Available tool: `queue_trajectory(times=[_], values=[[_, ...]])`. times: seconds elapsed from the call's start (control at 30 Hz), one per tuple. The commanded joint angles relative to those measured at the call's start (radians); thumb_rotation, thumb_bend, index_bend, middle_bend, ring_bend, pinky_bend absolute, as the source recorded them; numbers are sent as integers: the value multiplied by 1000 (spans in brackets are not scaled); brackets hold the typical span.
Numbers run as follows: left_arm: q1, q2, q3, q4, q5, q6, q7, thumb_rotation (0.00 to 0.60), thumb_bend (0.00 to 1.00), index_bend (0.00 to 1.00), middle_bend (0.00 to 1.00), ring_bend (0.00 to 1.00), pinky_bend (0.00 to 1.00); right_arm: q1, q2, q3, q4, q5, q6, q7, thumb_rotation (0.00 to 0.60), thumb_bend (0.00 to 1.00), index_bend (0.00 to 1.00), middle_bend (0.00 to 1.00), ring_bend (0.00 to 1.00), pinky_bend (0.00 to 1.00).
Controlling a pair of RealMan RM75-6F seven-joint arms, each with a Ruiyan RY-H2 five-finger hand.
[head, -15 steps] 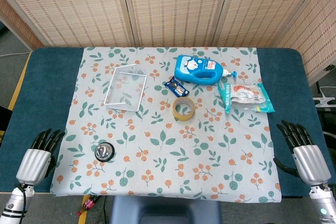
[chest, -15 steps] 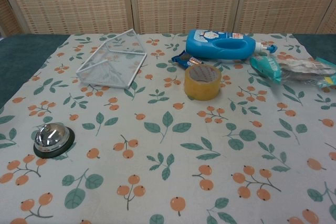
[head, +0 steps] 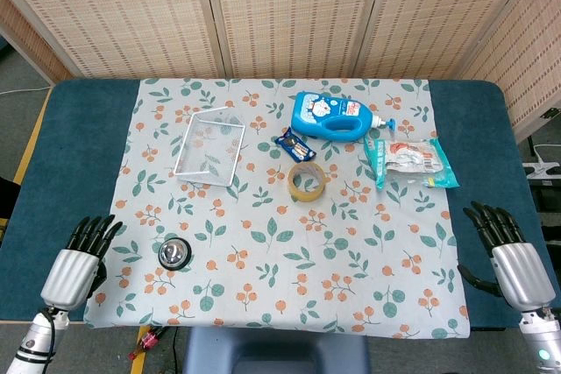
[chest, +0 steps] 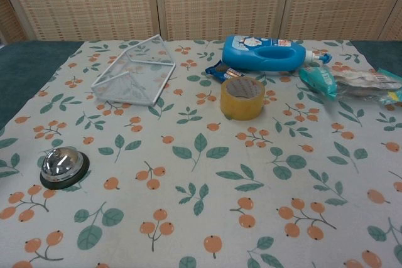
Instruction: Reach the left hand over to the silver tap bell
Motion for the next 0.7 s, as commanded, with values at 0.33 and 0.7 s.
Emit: queue_trajectory(times=[0.33, 0.7], values=[[-86, -191, -31, 105, -10, -122, 74, 600, 1000, 0, 0, 0, 20, 4, 13, -7, 2, -8, -8, 30, 600, 147, 27, 0, 0, 9], [-107, -337, -2, 275, 26, -124, -15, 600, 1000, 0, 0, 0, 19, 2, 19, -12, 4, -20, 0, 50, 600, 147, 27, 0, 0, 9]])
